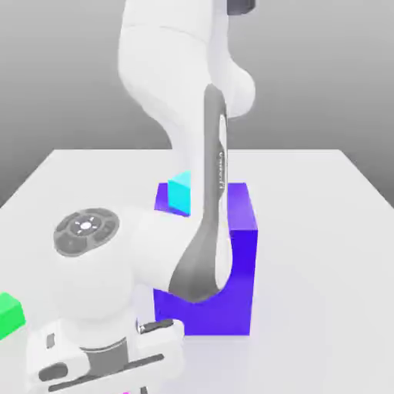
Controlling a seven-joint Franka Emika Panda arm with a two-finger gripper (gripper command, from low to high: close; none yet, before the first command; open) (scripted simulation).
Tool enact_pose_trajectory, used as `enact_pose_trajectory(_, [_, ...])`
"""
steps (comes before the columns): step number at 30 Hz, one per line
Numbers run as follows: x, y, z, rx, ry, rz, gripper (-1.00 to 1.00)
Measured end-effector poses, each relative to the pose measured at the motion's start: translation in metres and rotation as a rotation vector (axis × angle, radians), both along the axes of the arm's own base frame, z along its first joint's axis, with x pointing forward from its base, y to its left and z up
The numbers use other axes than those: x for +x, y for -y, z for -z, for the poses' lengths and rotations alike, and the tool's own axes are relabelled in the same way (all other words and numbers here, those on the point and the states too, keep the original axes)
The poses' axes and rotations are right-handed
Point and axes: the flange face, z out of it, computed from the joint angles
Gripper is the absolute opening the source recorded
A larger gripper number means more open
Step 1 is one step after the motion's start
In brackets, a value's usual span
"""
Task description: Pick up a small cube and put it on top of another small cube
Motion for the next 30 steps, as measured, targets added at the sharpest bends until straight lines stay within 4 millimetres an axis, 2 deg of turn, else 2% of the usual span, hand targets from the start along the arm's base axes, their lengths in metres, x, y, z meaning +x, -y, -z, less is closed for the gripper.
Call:
enact_pose_trajectory(3, [0.000, 0.000, 0.005, 0.000, -0.001, 0.001, -1.00])
enact_pose_trajectory(4, [0.000, 0.000, 0.000, 0.000, -0.001, 0.000, -1.00])
enact_pose_trajectory(8, [-0.001, 0.002, -0.051, 0.000, -0.001, 0.006, -1.00])
enact_pose_trajectory(11, [-0.021, 0.048, -0.068, 0.001, -0.002, 0.157, -1.00])
enact_pose_trajectory(14, [-0.050, 0.099, -0.080, 0.001, -0.002, 0.338, -1.00])
enact_pose_trajectory(18, [-0.098, 0.161, -0.094, 0.001, -0.002, 0.583, -1.00])
enact_pose_trajectory(22, [-0.153, 0.213, -0.106, 0.001, -0.001, 0.826, -1.00])
enact_pose_trajectory(24, [-0.171, 0.227, -0.100, 0.001, 0.000, 0.903, -1.00])
enact_pose_trajectory(27, [-0.176, 0.232, -0.066, 0.001, 0.001, 0.926, -1.00])
enact_pose_trajectory(28, [-0.177, 0.232, -0.054, 0.001, 0.000, 0.928, 1.00])
enact_pose_trajectory(30, [-0.177, 0.232, -0.054, 0.001, 0.000, 0.928, 1.00])
